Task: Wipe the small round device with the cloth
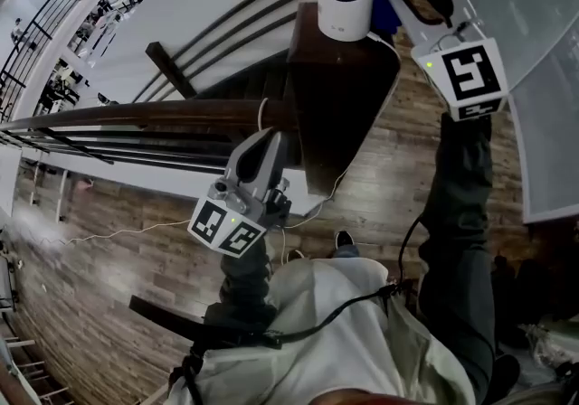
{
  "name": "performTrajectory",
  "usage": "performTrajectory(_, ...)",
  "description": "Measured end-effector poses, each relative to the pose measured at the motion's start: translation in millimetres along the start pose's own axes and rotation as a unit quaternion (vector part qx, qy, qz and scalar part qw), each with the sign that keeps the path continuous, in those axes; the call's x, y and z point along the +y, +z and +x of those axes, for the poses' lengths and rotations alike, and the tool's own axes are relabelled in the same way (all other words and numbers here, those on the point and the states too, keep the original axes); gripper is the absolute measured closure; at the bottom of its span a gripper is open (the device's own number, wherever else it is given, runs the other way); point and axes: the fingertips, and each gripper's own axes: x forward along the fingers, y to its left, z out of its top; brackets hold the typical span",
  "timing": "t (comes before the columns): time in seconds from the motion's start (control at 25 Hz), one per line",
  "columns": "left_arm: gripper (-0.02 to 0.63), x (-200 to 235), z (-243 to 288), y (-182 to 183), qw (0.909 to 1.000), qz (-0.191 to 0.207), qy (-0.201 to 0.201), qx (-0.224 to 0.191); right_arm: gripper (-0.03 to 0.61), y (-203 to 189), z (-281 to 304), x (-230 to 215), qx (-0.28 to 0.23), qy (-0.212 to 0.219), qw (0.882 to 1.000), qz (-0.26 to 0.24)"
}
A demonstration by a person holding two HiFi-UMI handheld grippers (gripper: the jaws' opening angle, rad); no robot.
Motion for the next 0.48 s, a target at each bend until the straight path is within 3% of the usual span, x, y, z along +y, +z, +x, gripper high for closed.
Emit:
performTrajectory(0.12, 0.609, 2.9, 0.6, -0.2, 1.0, 0.002, 0.005, -0.002, 0.494, -21.3, -7.1, 17.6, 0.024, 0.035, 0.999, 0.011)
performTrajectory(0.24, 0.609, 0.4, 3.5, -1.9, 1.0, -0.001, 0.005, -0.001, 0.494, -26.9, -11.0, 21.2, 0.041, 0.052, 0.998, -0.01)
performTrajectory(0.36, 0.609, -4.5, 7.0, -4.7, 1.0, -0.005, 0.002, 0.001, 0.492, -7.2, -14.0, 3.1, 0.021, 0.019, 0.999, -0.023)
performTrajectory(0.48, 0.609, -7.8, 7.4, -6.9, 1.0, -0.006, 0.002, 0.0, 0.492, 27.8, -25.2, -14.0, -0.033, -0.036, 0.999, -0.018)
